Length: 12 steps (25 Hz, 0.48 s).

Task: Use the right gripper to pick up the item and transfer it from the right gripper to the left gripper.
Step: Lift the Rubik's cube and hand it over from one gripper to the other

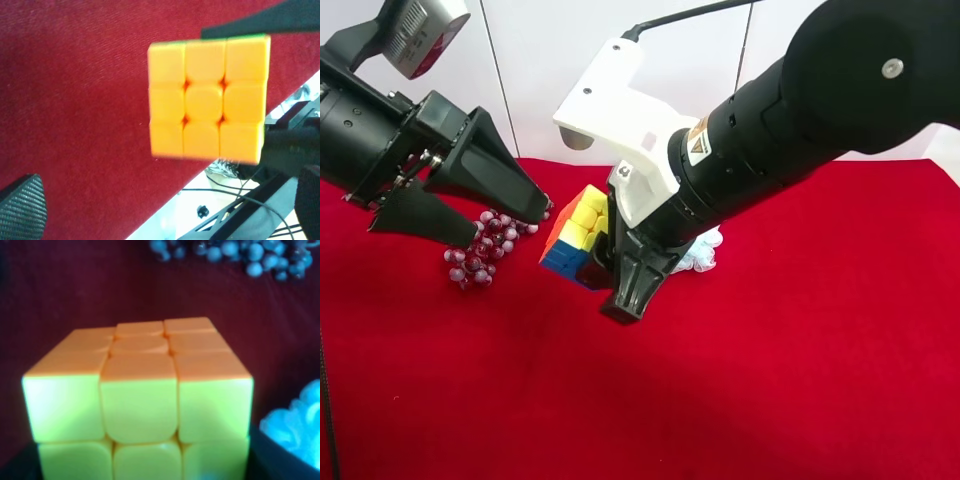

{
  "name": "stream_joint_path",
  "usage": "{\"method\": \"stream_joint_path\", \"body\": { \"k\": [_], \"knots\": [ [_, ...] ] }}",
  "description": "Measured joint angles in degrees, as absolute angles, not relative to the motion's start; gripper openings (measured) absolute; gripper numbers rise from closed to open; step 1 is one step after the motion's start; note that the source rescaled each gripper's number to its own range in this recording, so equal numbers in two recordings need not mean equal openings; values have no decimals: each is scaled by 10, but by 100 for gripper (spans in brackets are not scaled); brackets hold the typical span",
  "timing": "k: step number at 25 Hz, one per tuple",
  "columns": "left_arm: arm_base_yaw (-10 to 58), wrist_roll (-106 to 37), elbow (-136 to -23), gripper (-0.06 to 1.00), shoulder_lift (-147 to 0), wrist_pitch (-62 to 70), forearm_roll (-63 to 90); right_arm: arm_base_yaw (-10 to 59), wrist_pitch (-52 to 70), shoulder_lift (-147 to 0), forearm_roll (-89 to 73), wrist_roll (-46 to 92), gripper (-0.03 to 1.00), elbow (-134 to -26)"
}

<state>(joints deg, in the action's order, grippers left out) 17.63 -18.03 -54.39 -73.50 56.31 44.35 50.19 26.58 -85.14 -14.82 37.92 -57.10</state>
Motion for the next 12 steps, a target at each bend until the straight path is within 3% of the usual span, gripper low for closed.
{"method": "stream_joint_path", "body": {
  "k": [12],
  "knots": [
    [208,-197,-544,99,-748,543,467,502,227,-855,-278,496,0,-571]
  ]
}}
